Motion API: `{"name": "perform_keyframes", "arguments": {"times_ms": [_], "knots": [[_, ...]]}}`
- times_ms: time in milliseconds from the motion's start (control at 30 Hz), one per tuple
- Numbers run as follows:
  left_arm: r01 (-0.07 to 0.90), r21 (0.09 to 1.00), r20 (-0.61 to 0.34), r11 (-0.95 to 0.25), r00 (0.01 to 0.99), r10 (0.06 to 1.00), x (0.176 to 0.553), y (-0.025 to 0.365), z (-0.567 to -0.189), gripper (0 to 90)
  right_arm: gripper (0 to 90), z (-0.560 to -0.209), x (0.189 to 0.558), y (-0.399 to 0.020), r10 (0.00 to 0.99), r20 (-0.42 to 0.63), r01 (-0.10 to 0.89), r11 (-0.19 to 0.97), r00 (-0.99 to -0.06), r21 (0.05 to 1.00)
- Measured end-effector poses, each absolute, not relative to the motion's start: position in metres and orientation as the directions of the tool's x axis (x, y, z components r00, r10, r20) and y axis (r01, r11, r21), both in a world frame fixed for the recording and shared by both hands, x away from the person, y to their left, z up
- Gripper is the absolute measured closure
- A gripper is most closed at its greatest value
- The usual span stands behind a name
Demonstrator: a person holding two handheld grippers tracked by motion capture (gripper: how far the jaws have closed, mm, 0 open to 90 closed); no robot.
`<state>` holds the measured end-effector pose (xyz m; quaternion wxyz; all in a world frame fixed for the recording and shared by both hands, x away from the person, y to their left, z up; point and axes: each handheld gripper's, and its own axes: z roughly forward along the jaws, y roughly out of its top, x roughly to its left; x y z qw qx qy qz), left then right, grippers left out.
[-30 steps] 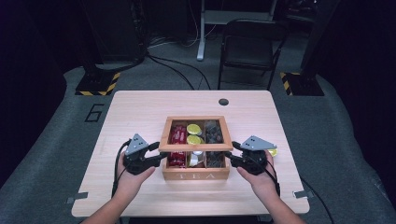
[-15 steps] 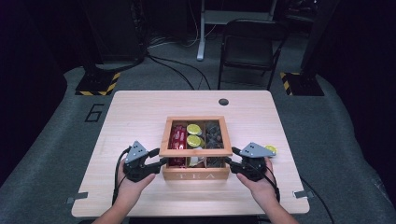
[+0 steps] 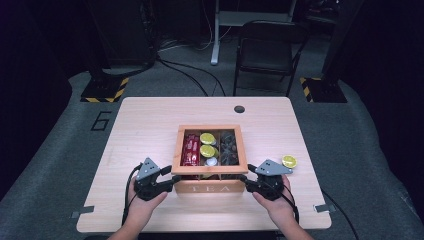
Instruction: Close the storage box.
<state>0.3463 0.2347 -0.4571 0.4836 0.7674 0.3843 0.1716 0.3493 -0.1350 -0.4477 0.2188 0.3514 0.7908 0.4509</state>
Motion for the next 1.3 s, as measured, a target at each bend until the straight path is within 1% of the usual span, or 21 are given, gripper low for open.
{"name": "perform_keyframes", "arguments": {"times_ms": [333, 667, 767, 867, 1067, 1133, 1167, 1200, 1233, 1300], "knots": [[0.433, 0.866, -0.107, -0.251, 0.649, 0.753, 0.344, 0.235, -0.469, 50.9, 49.9, -0.456, 0.347, -0.134, 0.743, -0.044, 0.367, 0.381, -0.668, 0.848], [0.435, 0.861, -0.107, -0.264, 0.661, 0.743, 0.339, 0.235, -0.472, 49.9, 46.7, -0.46, 0.345, -0.132, 0.745, -0.03, 0.389, 0.382, -0.667, 0.839], [0.436, 0.86, -0.108, -0.266, 0.664, 0.739, 0.338, 0.235, -0.471, 49.9, 46.4, -0.461, 0.345, -0.132, 0.74, -0.036, 0.381, 0.386, -0.671, 0.84], [0.422, 0.862, -0.085, -0.282, 0.668, 0.739, 0.336, 0.233, -0.472, 50.0, 46.3, -0.461, 0.344, -0.132, 0.741, -0.036, 0.387, 0.391, -0.671, 0.835], [0.435, 0.862, -0.109, -0.26, 0.661, 0.743, 0.334, 0.232, -0.474, 49.3, 45.1, -0.463, 0.343, -0.131, 0.739, -0.026, 0.396, 0.391, -0.673, 0.831], [0.433, 0.869, -0.125, -0.241, 0.661, 0.74, 0.335, 0.235, -0.474, 46.4, 43.6, -0.464, 0.343, -0.131, 0.738, -0.023, 0.398, 0.39, -0.674, 0.83], [0.431, 0.872, -0.129, -0.231, 0.659, 0.741, 0.335, 0.236, -0.473, 46.7, 45.8, -0.463, 0.343, -0.132, 0.733, -0.026, 0.387, 0.389, -0.68, 0.836], [0.431, 0.872, -0.129, -0.231, 0.659, 0.741, 0.335, 0.236, -0.473, 46.6, 45.9, -0.462, 0.342, -0.132, 0.738, -0.012, 0.392, 0.371, -0.675, 0.842], [0.428, 0.875, -0.129, -0.226, 0.657, 0.743, 0.335, 0.237, -0.472, 46.5, 46.0, -0.461, 0.343, -0.132, 0.734, -0.017, 0.379, 0.371, -0.679, 0.848], [0.429, 0.877, -0.134, -0.216, 0.651, 0.748, 0.335, 0.238, -0.472, 46.4, 45.9, -0.461, 0.342, -0.132, 0.738, -0.014, 0.384, 0.368, -0.675, 0.847]]}}
